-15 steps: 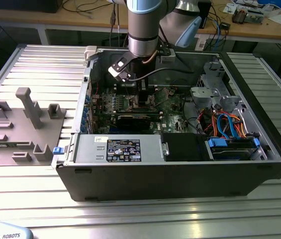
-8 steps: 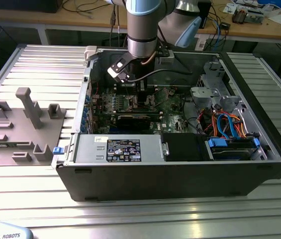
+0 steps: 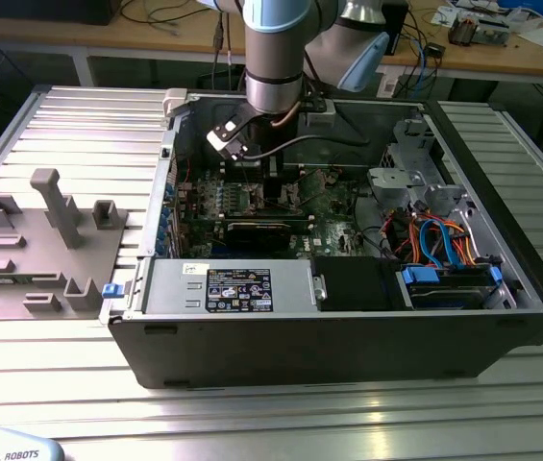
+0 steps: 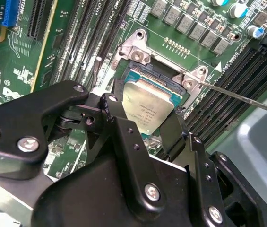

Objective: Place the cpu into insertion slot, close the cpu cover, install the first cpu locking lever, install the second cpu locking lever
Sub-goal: 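Place the cpu into insertion slot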

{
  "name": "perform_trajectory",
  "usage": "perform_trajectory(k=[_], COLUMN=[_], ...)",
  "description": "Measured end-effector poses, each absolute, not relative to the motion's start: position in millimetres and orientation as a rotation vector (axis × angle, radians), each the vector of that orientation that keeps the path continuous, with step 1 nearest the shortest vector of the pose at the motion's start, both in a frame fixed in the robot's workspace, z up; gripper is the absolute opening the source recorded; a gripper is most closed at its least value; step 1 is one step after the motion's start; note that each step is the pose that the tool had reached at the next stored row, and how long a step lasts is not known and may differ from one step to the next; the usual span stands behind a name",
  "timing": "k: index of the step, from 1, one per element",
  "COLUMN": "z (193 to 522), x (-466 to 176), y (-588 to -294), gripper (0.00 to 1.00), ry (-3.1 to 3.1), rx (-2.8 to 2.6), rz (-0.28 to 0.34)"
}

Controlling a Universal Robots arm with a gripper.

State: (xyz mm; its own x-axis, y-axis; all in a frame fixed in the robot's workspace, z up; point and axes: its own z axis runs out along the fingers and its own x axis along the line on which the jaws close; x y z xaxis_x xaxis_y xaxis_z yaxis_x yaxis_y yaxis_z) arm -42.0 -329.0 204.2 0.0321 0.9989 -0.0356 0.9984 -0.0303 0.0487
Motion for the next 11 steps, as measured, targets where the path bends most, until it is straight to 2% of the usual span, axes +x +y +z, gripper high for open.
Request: perform_trajectory(k=[11], z=[199.4], x=[-42.0], y=[-325.7], gripper=[0.54], ry=[2.144], rx=[2.214], rz=[0.013])
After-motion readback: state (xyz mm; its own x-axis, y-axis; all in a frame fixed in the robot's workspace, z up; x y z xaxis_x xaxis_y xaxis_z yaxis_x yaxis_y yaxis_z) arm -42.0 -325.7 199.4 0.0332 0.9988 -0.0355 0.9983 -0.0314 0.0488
